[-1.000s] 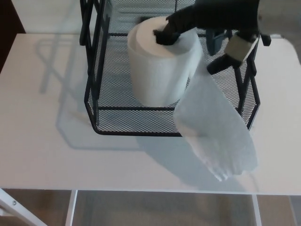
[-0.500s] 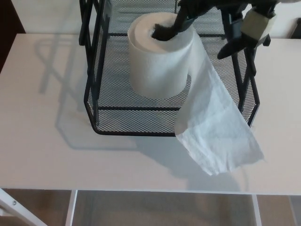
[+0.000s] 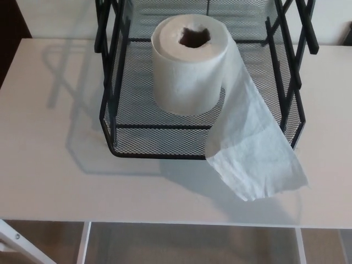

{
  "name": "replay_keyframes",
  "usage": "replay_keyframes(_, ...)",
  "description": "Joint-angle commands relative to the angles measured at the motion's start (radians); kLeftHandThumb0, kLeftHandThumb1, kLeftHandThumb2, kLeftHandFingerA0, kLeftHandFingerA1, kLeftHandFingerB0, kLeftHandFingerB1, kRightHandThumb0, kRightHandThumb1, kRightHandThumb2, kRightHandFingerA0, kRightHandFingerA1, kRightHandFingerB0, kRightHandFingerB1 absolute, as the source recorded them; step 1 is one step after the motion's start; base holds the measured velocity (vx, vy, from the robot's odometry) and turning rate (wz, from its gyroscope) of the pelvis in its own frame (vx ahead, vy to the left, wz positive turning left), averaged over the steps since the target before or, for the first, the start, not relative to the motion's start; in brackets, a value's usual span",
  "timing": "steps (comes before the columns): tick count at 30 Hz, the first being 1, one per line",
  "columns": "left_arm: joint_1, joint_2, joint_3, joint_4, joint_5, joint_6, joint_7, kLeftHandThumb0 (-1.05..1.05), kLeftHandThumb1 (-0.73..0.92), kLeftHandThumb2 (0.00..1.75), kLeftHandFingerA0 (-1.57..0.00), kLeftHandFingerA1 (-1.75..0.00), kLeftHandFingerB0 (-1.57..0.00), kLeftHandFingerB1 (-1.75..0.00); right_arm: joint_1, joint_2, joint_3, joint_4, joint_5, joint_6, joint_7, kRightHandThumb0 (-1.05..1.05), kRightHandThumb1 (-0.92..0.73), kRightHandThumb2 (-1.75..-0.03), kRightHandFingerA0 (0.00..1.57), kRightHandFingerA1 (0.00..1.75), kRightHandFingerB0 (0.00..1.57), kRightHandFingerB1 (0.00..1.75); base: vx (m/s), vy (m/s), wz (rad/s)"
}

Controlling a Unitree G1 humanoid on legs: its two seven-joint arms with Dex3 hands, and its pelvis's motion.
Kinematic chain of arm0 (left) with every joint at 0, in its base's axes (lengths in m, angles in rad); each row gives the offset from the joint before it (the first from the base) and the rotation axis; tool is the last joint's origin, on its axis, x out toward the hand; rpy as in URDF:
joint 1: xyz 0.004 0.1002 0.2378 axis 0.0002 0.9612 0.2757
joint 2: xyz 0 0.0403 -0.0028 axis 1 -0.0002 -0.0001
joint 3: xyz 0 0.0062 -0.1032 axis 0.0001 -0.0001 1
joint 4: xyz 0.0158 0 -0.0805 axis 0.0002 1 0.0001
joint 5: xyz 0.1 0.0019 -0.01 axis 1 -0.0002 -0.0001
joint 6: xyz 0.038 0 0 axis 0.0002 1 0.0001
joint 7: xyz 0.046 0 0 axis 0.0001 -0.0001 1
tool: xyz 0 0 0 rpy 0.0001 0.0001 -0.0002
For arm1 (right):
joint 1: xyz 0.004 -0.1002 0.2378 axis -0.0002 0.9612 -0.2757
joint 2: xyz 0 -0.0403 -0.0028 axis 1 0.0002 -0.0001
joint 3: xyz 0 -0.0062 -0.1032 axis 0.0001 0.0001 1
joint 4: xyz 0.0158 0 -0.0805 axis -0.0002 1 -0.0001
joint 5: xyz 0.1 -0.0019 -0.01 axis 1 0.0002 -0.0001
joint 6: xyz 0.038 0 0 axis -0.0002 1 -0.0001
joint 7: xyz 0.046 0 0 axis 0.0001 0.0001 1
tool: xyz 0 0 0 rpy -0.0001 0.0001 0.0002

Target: The robot walks towards a desk on which a file tray is kept in the middle and a toilet paper roll is kept on its right. The robot uses its right hand to hook on finger in the gap of the roll and grabs it, lifts it and places it on the tray.

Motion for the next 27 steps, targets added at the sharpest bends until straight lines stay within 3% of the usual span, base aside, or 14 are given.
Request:
replay_keyframes(1, -0.009, 0.018, 0.005, 0.012, 0.010, 0.012, 0.004, -0.78, 0.70, 1.00, -0.27, -0.53, -0.17, -0.46, 0.166, -0.148, -0.328, -0.042, 0.135, 0.157, -0.039, -0.43, -0.61, -0.58, 0.71, 0.56, 0.32, 0.31, 0.00, 0.000, 0.00)
replay_keyframes(5, -0.009, 0.019, 0.007, 0.003, 0.005, 0.019, 0.000, -0.78, 0.70, 1.04, -0.27, -0.54, -0.14, -0.45, 0.422, -0.144, -0.741, 0.009, 0.234, 0.079, -0.067, -0.37, -0.62, -0.59, 0.72, 0.59, 0.31, 0.32, 0.00, 0.000, 0.00)
replay_keyframes(6, -0.004, 0.016, 0.011, 0.002, 0.003, 0.015, 0.004, -0.78, 0.88, 0.66, -0.37, -0.47, -0.22, -0.34, 0.475, -0.134, -0.813, -0.013, 0.202, 0.110, -0.088, -0.36, -0.61, -0.58, 0.70, 0.56, 0.32, 0.33, 0.00, 0.000, 0.00)
replay_keyframes(7, 0.001, 0.018, 0.012, -0.001, 0.000, 0.018, -0.002, -0.78, 0.70, 1.03, -0.27, -0.54, -0.13, -0.44, 0.531, -0.112, -0.885, -0.032, 0.177, 0.096, -0.120, -0.38, -0.60, -0.59, 0.72, 0.54, 0.34, 0.32, 0.00, 0.000, 0.00)
replay_keyframes(8, 0.003, 0.019, 0.013, -0.003, -0.001, 0.019, -0.004, -0.78, 0.70, 1.03, -0.27, -0.54, -0.13, -0.44, 0.554, -0.103, -0.912, -0.040, 0.169, 0.089, -0.134, -0.38, -0.60, -0.59, 0.72, 0.54, 0.34, 0.32, 0.00, 0.000, 0.00)
replay_keyframes(9, -0.001, 0.021, 0.005, 0.012, 0.011, 0.001, 0.002, -0.78, 0.89, 0.67, -0.39, -0.45, -0.22, -0.34, 0.617, -0.076, -0.980, -0.056, 0.150, 0.062, -0.164, -0.45, -0.59, -0.58, 0.72, 0.49, 0.31, 0.32, 0.00, 0.000, 0.00)
replay_keyframes(10, -0.012, 0.020, 0.001, 0.039, 0.018, -0.020, 0.011, -0.78, 0.69, 1.02, -0.31, -0.56, -0.17, -0.46, 0.753, -0.008, -1.139, -0.051, 0.128, -0.010, -0.245, -0.54, -0.59, -0.58, 0.81, 0.57, 0.31, 0.33, 0.00, 0.000, 0.00)
replay_keyframes(12, -0.018, 0.016, 0.015, 0.038, 0.003, -0.007, 0.011, -0.78, 0.70, 1.03, -0.33, -0.57, -0.15, -0.45, 0.865, 0.074, -1.264, -0.003, 0.144, -0.089, -0.361, -0.57, -0.58, -0.58, 0.82, 0.58, 0.30, 0.36, 0.00, 0.000, 0.00)
replay_keyframes(14, -0.022, 0.016, 0.009, 0.038, 0.009, -0.014, 0.011, -0.80, 0.71, 1.04, -0.33, -0.56, -0.13, -0.44, 0.943, 0.140, -1.319, 0.059, 0.181, -0.200, -0.477, -0.67, -0.48, -0.83, 0.78, 0.70, 0.22, 0.48, 0.00, 0.000, 0.00)
replay_keyframes(15, -0.019, 0.014, 0.011, 0.024, 0.005, -0.002, 0.012, -0.78, 0.70, 1.01, -0.32, -0.55, -0.18, -0.46, 0.963, 0.230, -1.394, 0.083, 0.228, -0.167, -0.575, -0.57, -0.53, -0.56, 0.92, 0.62, 0.31, 0.37, 0.00, 0.000, 0.00)
replay_keyframes(16, -0.020, 0.013, 0.013, 0.013, 0.002, 0.012, 0.015, -0.77, 0.88, 0.66, -0.40, -0.46, -0.22, -0.34, 0.999, 0.301, -1.442, 0.108, 0.261, -0.167, -0.649, -0.65, -0.46, -0.79, 0.95, 0.81, 0.22, 0.50, 0.00, 0.000, 0.00)
replay_keyframes(17, -0.022, 0.012, 0.013, 0.015, 0.002, 0.011, 0.015, -0.78, 0.70, 1.02, -0.33, -0.56, -0.18, -0.46, 1.022, 0.332, -1.452, 0.117, 0.258, -0.167, -0.696, -0.61, -0.56, -0.57, 1.00, 0.91, 0.26, 0.42, 0.00, 0.000, 0.00)
replay_keyframes(21, -0.009, 0.010, 0.018, 0.008, -0.005, -0.012, -0.002, -0.79, 0.70, 1.01, -0.27, -0.52, -0.15, -0.44, 1.103, 0.453, -1.496, 0.191, 0.275, -0.202, -0.877, -0.66, -0.42, -0.82, 0.83, 0.95, 0.15, 0.53, 0.00, 0.000, 0.00)
replay_keyframes(27, -0.005, 0.004, 0.027, 0.013, -0.016, -0.017, -0.007, -0.79, 0.70, 1.01, -0.26, -0.53, -0.14, -0.45, 1.135, 0.537, -1.525, 0.297, 0.330, -0.253, -1.001, -0.55, -0.57, -0.57, 0.69, 1.02, 0.20, 0.45, 0.00, 0.000, 0.00)
